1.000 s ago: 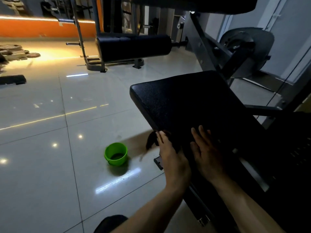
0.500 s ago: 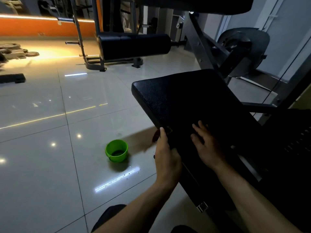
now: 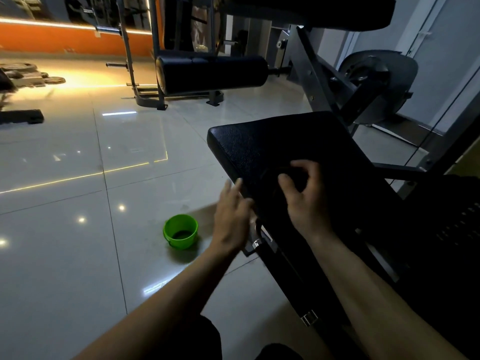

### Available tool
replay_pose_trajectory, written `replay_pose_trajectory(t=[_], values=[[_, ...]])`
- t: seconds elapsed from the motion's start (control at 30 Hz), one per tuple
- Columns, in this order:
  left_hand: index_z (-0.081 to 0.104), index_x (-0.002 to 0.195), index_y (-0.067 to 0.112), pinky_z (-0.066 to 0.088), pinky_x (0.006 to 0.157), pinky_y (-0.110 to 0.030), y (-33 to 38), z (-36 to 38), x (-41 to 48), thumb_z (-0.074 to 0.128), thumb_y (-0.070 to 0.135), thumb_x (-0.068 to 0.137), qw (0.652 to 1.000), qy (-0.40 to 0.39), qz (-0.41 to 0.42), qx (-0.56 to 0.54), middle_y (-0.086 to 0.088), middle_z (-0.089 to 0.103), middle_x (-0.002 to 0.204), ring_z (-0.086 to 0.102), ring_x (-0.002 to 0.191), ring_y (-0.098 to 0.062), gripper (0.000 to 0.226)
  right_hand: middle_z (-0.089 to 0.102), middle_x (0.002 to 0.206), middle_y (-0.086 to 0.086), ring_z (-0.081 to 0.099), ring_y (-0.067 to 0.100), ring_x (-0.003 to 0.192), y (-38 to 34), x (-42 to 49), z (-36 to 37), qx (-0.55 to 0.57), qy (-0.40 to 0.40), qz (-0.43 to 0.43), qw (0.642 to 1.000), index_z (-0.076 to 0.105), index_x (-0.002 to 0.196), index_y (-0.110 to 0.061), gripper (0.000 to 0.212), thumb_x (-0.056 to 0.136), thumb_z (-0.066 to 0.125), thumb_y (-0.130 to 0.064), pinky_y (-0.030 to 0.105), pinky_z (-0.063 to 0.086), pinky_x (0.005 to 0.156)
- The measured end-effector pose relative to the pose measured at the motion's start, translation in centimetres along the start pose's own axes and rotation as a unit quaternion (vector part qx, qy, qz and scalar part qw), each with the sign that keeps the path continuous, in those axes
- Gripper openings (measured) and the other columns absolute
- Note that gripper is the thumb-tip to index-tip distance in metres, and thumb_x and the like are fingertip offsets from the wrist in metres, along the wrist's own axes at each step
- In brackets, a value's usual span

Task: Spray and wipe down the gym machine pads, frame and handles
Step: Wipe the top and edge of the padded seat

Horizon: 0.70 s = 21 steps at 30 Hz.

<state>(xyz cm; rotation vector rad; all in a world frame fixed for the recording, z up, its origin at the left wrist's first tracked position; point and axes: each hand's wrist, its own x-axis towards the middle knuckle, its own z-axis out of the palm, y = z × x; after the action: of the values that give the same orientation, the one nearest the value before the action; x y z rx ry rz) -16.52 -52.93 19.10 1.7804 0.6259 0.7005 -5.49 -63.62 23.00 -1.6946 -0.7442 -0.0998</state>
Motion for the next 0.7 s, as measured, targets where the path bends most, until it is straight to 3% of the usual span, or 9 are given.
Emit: replay_pose_trajectory(t=[0.03,0.1,0.17,0.27,0.37,0.47,0.57,0.63,0.7], values=[[0.042,0.155,0.015,0.019,0.127,-0.038,-0.4,-0.3,0.2,0.045,0.030,0.092,0.997,0.028,-0.055,-0.039,-0.007,0.028,0.167,0.023,0.154,-0.017,0.065,0.062,0.123,-0.009,0.059,0.000,0.112,0.3,0.0,0.4,-0.089,-0.069,-0.085,0.990,0.061,0.122,-0.022,0.025,0.098,0.068,-0.024,0.028,0.051,0.097],[0.047,0.151,0.008,0.030,0.121,-0.034,-0.8,-0.4,0.6,0.045,0.005,0.099,0.981,0.043,-0.154,-0.106,-0.009,0.044,0.157,0.039,0.145,-0.020,0.052,0.051,0.150,0.002,0.049,0.018,0.137,2.5,-0.8,1.5,-0.318,-0.205,-0.203,0.903,0.062,0.131,-0.022,0.038,0.096,0.063,-0.035,0.041,0.045,0.110],[0.058,0.141,0.011,0.042,0.112,-0.033,-1.0,0.1,0.7,0.046,0.002,0.101,0.969,0.028,-0.195,-0.151,-0.008,0.059,0.143,0.054,0.131,-0.021,0.043,0.030,0.167,0.009,0.031,0.035,0.153,5.2,-2.1,2.1,-0.443,-0.244,-0.244,0.827,0.053,0.145,-0.026,0.053,0.094,0.062,-0.033,0.053,0.035,0.120],[0.063,0.089,0.027,0.052,0.078,-0.026,-0.8,1.2,0.7,0.047,0.007,0.105,0.959,0.004,-0.207,-0.195,0.003,0.067,0.094,0.063,0.088,-0.011,0.030,0.028,0.169,0.009,0.028,0.039,0.154,5.8,-3.1,1.8,-0.442,-0.223,-0.266,0.827,0.054,0.146,-0.026,0.054,0.092,0.055,-0.024,0.050,0.035,0.119],[0.061,0.086,0.023,0.049,0.065,-0.022,-0.7,1.9,0.9,0.047,0.019,0.108,0.956,-0.012,-0.208,-0.207,0.004,0.066,0.087,0.063,0.077,-0.008,0.025,0.034,0.166,0.010,0.035,0.039,0.151,5.9,-5.1,-0.5,-0.456,-0.219,-0.278,0.817,0.062,0.139,-0.025,0.046,0.093,0.053,-0.022,0.049,0.045,0.115],[0.067,0.106,0.019,0.050,0.079,-0.025,-1.1,2.6,1.8,0.050,0.032,0.107,0.957,-0.029,-0.196,-0.212,0.004,0.071,0.106,0.066,0.096,-0.009,0.021,0.036,0.165,0.011,0.036,0.036,0.151,7.4,-9.5,-5.3,-0.460,-0.215,-0.266,0.819,0.066,0.132,-0.024,0.043,0.092,0.058,-0.011,0.048,0.047,0.113],[0.049,0.146,0.011,0.043,0.114,-0.041,-2.6,3.4,2.7,0.055,0.052,0.091,0.959,-0.033,-0.187,-0.211,-0.006,0.055,0.150,0.055,0.135,-0.022,0.069,0.038,0.163,0.017,0.033,0.038,0.152,8.5,-12.5,-8.3,-0.452,-0.215,-0.253,0.828,0.069,0.127,-0.022,0.041,0.095,0.047,-0.009,0.052,0.047,0.113],[0.043,0.151,0.012,0.037,0.120,-0.048,-5.2,4.5,3.4,0.054,0.056,0.085,0.960,-0.037,-0.179,-0.214,-0.008,0.048,0.156,0.049,0.141,-0.026,0.080,0.035,0.164,0.018,0.029,0.038,0.154,8.6,-12.1,-7.5,-0.451,-0.212,-0.266,0.825,0.070,0.123,-0.021,0.035,0.098,0.049,-0.010,0.051,0.041,0.118],[0.045,0.151,0.011,0.038,0.119,-0.045,-3.2,3.7,1.9,0.053,0.050,0.095,0.956,-0.032,-0.187,-0.222,-0.006,0.051,0.154,0.050,0.140,-0.024,0.069,0.032,0.166,0.018,0.027,0.038,0.155,7.7,-9.9,-4.7,-0.448,-0.208,-0.274,0.825,0.069,0.121,-0.021,0.029,0.102,0.049,-0.015,0.050,0.035,0.122]])
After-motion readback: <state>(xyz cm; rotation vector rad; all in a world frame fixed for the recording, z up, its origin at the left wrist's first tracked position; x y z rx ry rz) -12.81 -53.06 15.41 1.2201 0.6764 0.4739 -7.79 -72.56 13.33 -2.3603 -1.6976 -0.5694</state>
